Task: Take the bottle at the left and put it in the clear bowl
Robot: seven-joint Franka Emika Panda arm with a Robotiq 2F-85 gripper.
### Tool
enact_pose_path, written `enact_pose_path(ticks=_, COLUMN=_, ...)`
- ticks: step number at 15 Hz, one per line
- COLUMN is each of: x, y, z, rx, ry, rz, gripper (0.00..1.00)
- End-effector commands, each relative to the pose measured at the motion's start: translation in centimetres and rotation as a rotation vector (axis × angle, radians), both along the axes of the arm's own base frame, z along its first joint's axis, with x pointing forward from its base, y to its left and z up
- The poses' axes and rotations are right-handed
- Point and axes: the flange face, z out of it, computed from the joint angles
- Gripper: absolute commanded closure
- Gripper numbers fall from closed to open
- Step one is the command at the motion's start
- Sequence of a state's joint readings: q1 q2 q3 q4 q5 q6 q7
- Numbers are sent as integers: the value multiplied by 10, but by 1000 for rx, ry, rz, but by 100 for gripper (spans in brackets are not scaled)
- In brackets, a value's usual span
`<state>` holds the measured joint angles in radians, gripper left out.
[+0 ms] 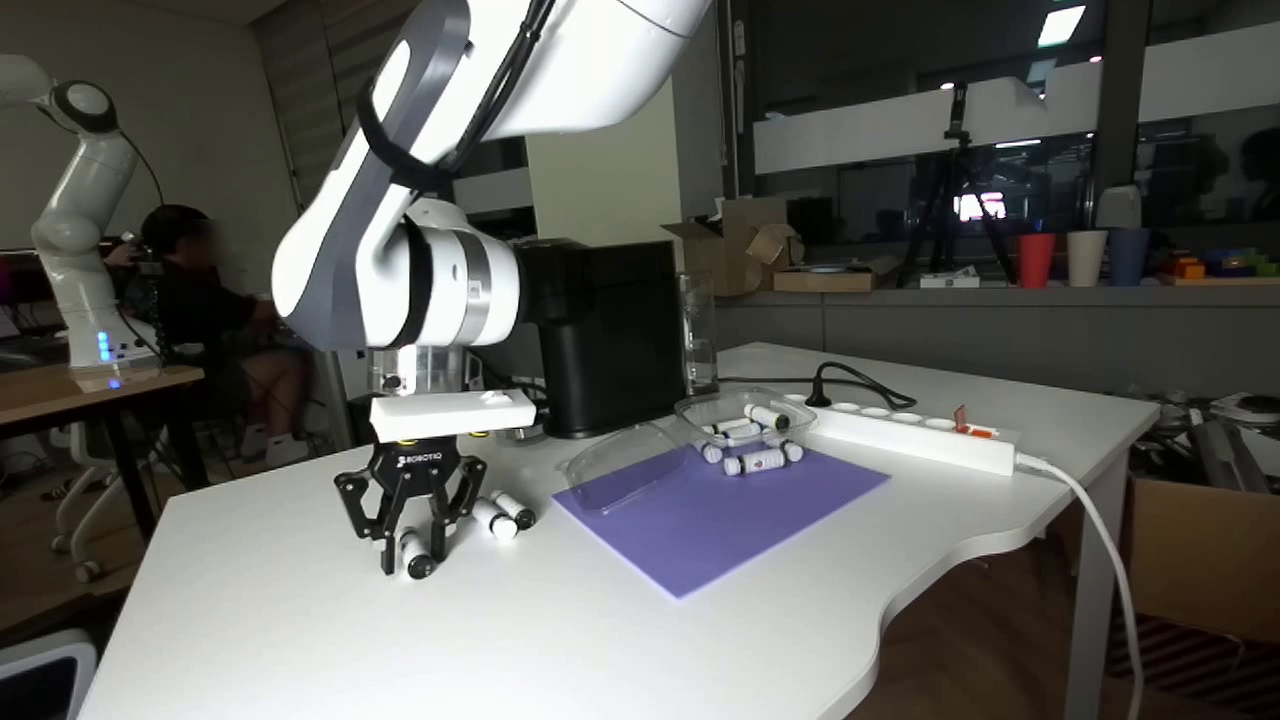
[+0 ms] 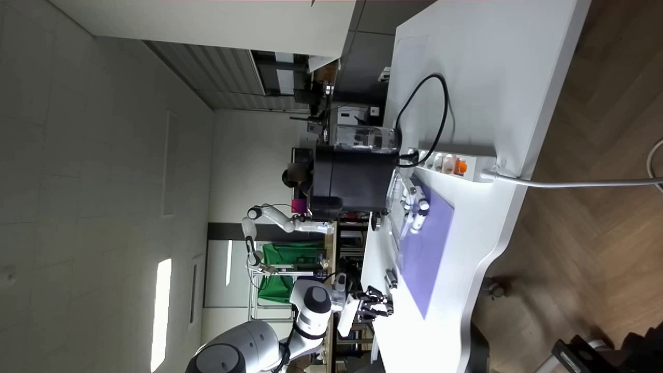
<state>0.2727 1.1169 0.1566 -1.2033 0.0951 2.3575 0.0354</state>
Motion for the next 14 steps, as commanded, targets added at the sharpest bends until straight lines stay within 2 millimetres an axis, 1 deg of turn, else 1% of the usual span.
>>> enact_pose_path(ticks=1, x=8, y=3, z=5, rx=-8, ry=13, rz=-12, gripper=81)
enact_pose_path(ticks=2, x=8, y=2, z=7, rx=0, ry=25, rz=-13, gripper=90)
enact_pose_path(ticks=3, x=9, y=0, z=8, rx=6, ry=39, rz=-14, gripper=95)
enact_pose_path(ticks=5, x=10, y=-6, z=13, rx=29, ry=80, rz=-14, gripper=93)
enact_pose_path(ticks=6, x=12, y=-11, z=20, rx=38, ry=94, rz=-13, gripper=93)
enact_pose_path(ticks=8, x=20, y=-23, z=39, rx=46, ry=78, rz=-21, gripper=93)
enact_pose_path(ticks=10, x=32, y=-46, z=69, rx=23, ry=15, rz=-20, gripper=93)
enact_pose_path(ticks=12, x=45, y=-83, z=106, rx=-20, ry=-64, rz=-38, gripper=93)
enact_pose_path(ticks=14, x=55, y=-126, z=135, rx=-61, ry=-107, rz=-73, gripper=93)
